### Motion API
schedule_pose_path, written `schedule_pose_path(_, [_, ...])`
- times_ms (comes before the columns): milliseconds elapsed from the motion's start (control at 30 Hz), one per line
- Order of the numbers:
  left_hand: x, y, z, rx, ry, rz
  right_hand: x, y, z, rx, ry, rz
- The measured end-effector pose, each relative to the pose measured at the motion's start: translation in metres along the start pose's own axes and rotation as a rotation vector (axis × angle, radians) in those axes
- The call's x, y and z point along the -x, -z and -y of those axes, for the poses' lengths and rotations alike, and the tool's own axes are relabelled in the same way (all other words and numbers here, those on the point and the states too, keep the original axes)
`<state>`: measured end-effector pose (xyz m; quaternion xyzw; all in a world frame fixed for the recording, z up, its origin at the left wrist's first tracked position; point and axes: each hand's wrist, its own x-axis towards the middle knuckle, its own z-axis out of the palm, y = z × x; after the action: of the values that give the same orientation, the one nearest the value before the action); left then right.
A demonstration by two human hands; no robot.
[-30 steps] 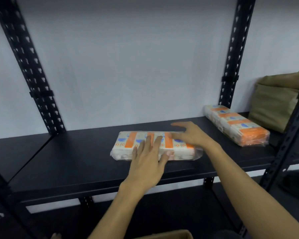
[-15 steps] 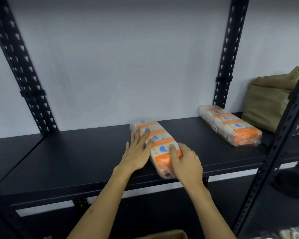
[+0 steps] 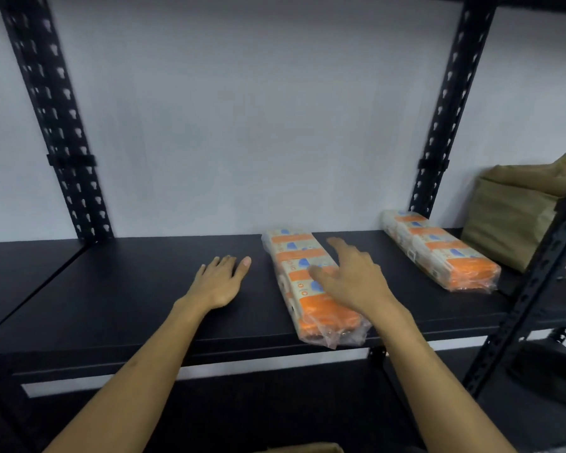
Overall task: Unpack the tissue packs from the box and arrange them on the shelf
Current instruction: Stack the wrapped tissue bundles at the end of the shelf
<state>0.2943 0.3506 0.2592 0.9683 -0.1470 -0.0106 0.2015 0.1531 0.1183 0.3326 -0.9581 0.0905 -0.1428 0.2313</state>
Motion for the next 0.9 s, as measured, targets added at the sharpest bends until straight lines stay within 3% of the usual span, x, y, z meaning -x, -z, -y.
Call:
schedule_pose_path(100, [0.001, -0.008, 0.002, -0.061, -0.034, 0.005, -0.030, -0.015, 0.037, 0.054, 0.060, 0.010])
schedule_pose_path(267, [-0.001, -0.010, 0.005, -0.055, -0.046, -0.023, -0.071, -0.059, 0.043, 0.260, -0.068, 0.271])
schedule_pose_path(900, [-0.009, -0.013, 0.012, -0.134, -0.044, -0.041, -0.101, -0.023, -0.046, 0.261, -0.135, 0.175])
